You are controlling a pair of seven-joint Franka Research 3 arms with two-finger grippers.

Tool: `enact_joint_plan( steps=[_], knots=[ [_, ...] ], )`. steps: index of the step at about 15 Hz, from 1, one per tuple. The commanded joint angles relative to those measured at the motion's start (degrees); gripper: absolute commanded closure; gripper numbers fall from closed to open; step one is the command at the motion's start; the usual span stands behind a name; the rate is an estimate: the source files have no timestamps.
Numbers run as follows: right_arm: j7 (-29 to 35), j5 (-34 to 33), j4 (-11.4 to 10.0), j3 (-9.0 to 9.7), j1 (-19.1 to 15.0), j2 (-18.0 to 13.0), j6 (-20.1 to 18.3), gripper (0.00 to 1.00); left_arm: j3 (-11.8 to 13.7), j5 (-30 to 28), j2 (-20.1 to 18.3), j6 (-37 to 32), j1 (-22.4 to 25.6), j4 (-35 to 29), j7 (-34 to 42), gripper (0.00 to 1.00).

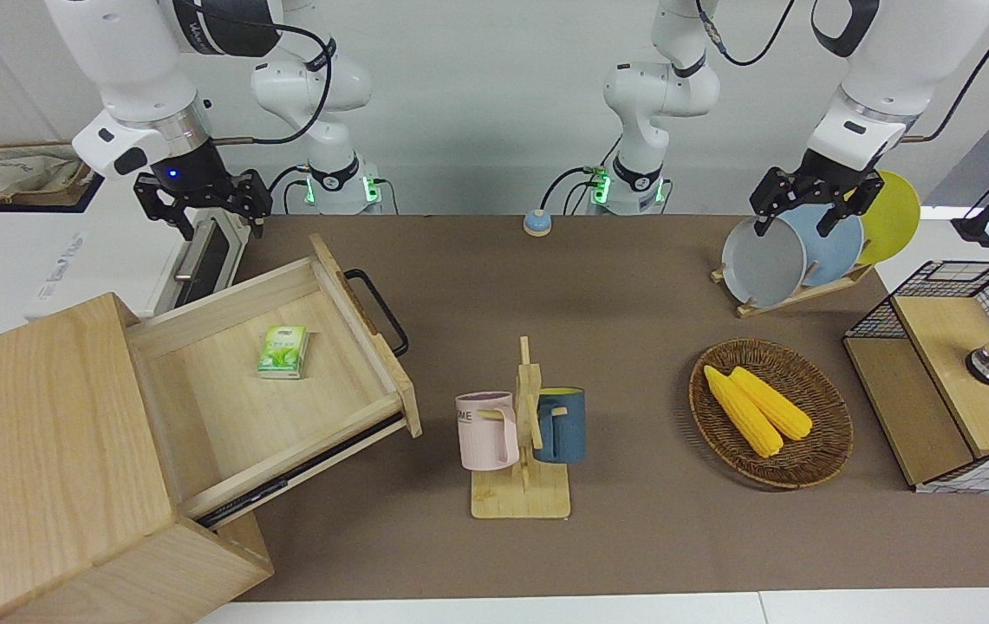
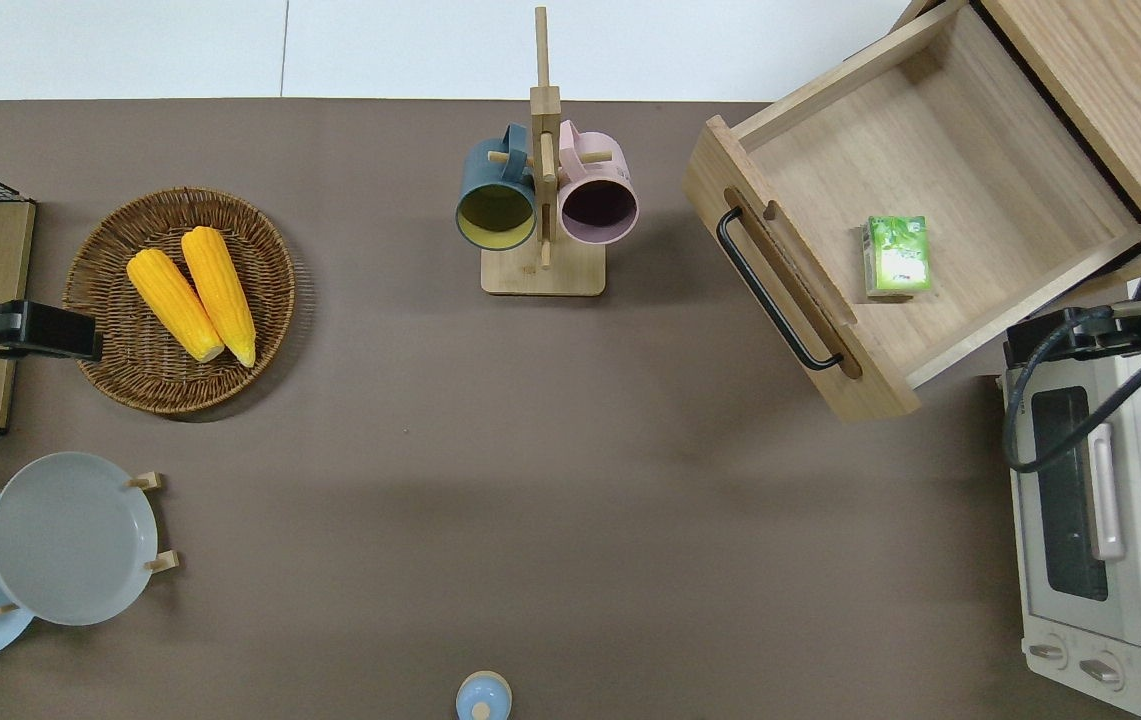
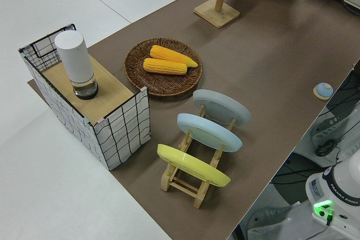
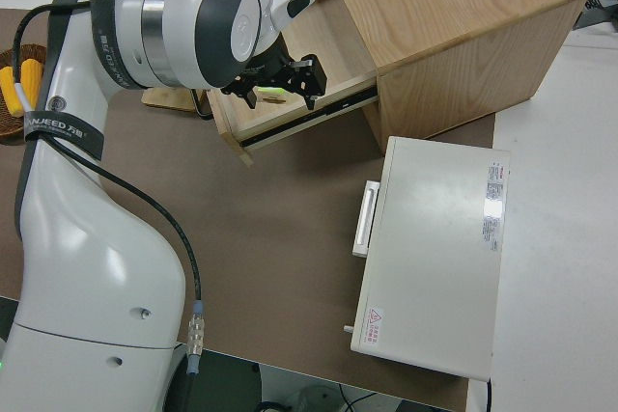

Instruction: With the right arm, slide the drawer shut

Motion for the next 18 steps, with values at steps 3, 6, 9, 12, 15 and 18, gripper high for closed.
enact_joint_plan(
  steps=[3, 6, 9, 12, 15, 18],
  knots=[
    [-1.3, -1.9, 1.6, 0.24, 0.0, 0.9, -1.1, 0.011, 0.9, 0.9, 0.7, 0.0, -1.0, 1.1, 0.3, 0.0],
    [-1.6, -1.9, 1.6, 0.24, -0.2, 0.9, -1.1, 0.013, 0.9, 0.8, 0.7, 0.0, -1.0, 1.1, 0.3, 0.0],
    [-1.6, -1.9, 1.6, 0.24, -0.1, 0.9, -1.2, 0.013, 0.9, 0.8, 0.7, 0.0, -1.0, 1.1, 0.3, 0.0],
    [-1.5, -1.9, 1.6, 0.24, 0.2, 0.9, -1.2, 0.013, 0.9, 0.9, 0.7, 0.0, -1.0, 1.1, 0.3, 0.0],
    [-1.6, -1.7, 1.6, 0.32, 0.0, 0.9, -1.2, 0.032, 0.9, 0.8, 0.7, 0.0, -1.0, 1.1, 0.3, 0.0],
    [-1.6, -1.5, 1.6, 0.41, -0.1, 0.9, -1.2, 0.365, 0.9, 0.8, 0.7, 0.0, -1.0, 1.1, 0.3, 0.0]
  ],
)
